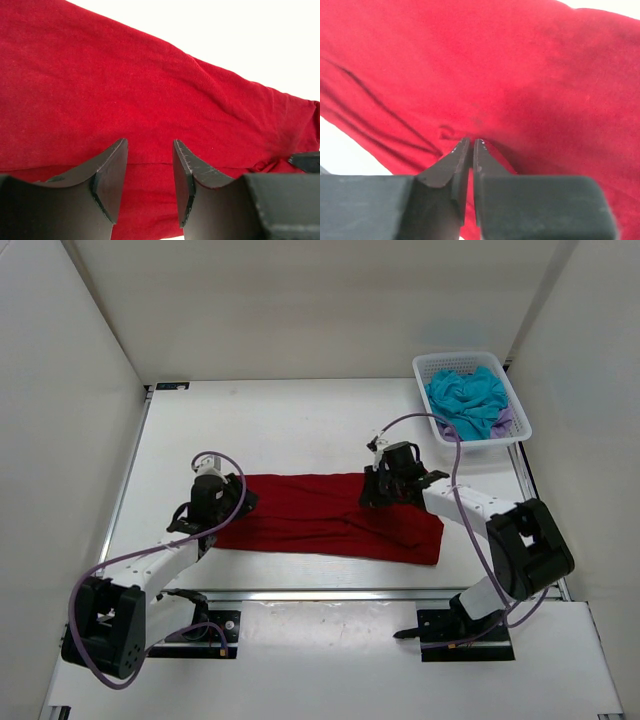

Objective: Fold and stack the t-shirts
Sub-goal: Fold the other side of the tshirt into a rectangle

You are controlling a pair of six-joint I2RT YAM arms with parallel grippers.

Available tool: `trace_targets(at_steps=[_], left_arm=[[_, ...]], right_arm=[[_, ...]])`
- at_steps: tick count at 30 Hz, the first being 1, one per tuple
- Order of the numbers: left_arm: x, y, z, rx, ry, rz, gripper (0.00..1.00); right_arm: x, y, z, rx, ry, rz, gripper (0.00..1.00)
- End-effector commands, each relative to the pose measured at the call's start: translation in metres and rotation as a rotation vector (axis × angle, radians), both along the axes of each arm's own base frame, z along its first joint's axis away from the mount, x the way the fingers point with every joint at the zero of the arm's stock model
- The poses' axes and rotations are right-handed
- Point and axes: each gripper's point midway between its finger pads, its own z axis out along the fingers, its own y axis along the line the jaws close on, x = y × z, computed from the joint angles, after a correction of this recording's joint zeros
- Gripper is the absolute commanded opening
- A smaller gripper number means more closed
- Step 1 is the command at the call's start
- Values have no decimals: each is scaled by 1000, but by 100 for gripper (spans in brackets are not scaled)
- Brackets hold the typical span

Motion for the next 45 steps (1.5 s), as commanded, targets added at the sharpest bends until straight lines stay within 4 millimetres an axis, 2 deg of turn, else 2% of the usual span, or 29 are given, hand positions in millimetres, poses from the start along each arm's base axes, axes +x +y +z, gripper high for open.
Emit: trace_targets(at_steps=[1,3,5,10,11,13,14,16,18,19,21,23,24,25,26,27,28,30,32,35,36,40,42,45], left_arm=[[5,-6,9,-17,-30,-10,52],[5,-7,10,-24,-31,-14,52],[6,-7,16,-28,-47,-12,52],[12,-7,25,-44,-63,-9,52],[12,-11,27,-47,-67,-21,52],[13,-14,30,-60,-66,-28,53],[15,-15,33,-60,-71,-31,51],[16,-14,37,-64,-78,-30,52],[17,-18,41,-68,-89,-37,52],[17,-19,43,-71,-95,-38,51],[17,-22,40,-66,-90,-45,52],[19,-29,41,-69,-90,-57,52],[22,-29,38,-62,-88,-53,52],[23,-32,37,-60,-83,-52,51],[27,-37,36,-60,-75,-67,52],[27,-40,29,-61,-51,-77,52],[27,-41,20,-49,-30,-76,52],[29,-52,22,-66,-30,-114,52],[29,-54,13,-57,-12,-112,52],[36,-50,5,-59,6,-98,52],[38,-49,2,-70,23,-96,51],[52,-42,0,-71,34,-76,52],[57,-37,-5,-82,52,-57,53],[63,-30,-12,-131,75,-39,51]], right_arm=[[0,0,27,33,-49,-12,0],[-11,-2,26,21,-26,-18,0],[-27,6,27,27,-3,7,0],[-78,34,13,42,108,44,0],[-84,37,11,52,118,45,7],[-99,49,7,106,162,66,26],[-104,54,11,128,170,78,35],[-108,57,20,143,161,101,34],[-98,53,38,152,104,85,34],[-86,46,50,162,50,55,34],[-66,28,61,176,-7,-3,28],[-35,-5,66,188,-65,-112,21],[-17,-25,67,180,-95,-174,15],[-7,-37,63,163,-92,-218,11],[10,-61,57,127,-102,-288,11],[23,-80,57,96,-123,-345,13],[34,-97,48,53,-118,-409,18],[57,-132,40,24,-128,-498,28],[65,-147,23,22,-74,-532,35],[74,-157,6,-21,-42,-560,36],[79,-162,7,-42,-57,-579,36],[83,-162,-6,-78,-46,-584,35],[86,-162,-11,-89,-39,-590,28],[90,-167,-15,-101,-34,-614,26]])
